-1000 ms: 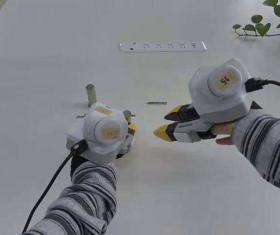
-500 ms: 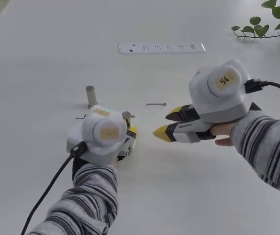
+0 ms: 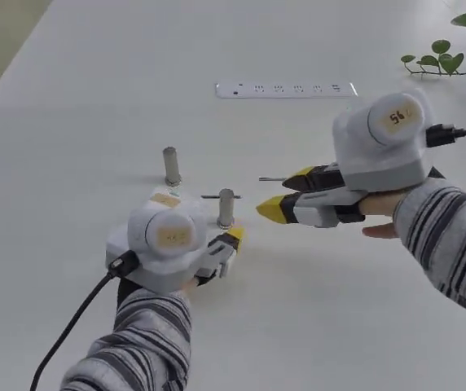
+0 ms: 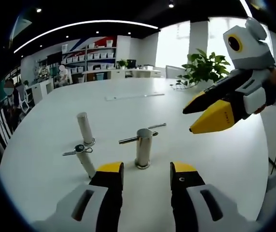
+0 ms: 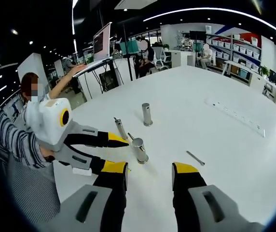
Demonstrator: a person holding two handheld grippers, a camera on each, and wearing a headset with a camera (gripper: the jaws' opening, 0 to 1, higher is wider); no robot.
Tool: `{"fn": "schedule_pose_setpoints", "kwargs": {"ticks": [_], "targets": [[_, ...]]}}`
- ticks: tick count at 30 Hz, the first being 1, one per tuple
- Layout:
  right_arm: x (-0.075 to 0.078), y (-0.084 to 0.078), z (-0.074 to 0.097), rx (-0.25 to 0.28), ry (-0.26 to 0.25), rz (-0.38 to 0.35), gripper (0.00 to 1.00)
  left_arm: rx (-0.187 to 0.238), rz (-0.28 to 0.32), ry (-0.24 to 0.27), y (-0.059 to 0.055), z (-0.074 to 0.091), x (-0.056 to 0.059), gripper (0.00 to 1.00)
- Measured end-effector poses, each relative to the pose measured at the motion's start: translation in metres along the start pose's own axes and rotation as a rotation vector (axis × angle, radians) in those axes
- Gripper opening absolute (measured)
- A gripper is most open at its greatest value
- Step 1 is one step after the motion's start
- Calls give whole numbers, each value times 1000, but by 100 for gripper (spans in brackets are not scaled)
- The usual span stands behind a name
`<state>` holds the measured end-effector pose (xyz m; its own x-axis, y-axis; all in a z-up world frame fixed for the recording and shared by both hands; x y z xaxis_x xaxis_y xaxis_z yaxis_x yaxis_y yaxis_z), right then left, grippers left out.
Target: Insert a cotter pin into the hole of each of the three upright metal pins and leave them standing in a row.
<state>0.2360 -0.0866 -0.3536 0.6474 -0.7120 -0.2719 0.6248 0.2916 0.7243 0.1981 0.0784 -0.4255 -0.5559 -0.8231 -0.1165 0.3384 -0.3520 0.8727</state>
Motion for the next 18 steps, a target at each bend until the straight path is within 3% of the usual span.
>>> {"fn": "schedule_pose_setpoints", "kwargs": {"ticks": [4,10,18], "targets": [[-5,14,-6,31,32,-12,35,18,27,-6,-2,13,2,45],[-11,34,-22,50,57,-12,35,18,17,-13,-7,29,2,61],[-16,54,-53,51,85,-6,36,36,33,-1,-12,50,-8,80]]}}
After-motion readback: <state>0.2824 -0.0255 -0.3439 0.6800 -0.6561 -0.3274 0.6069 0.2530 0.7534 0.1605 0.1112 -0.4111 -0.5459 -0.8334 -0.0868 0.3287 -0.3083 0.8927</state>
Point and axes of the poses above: the centre of the closed fingertips' face, and the gripper's own axes: z roughly backward along the fingers, x roughly to its right, y roughly out of its top, the point moved 10 cm from there along z, roughly backward along the fingers, and after that the axes turned 14 degrees about -z, right-handed, at the moved point
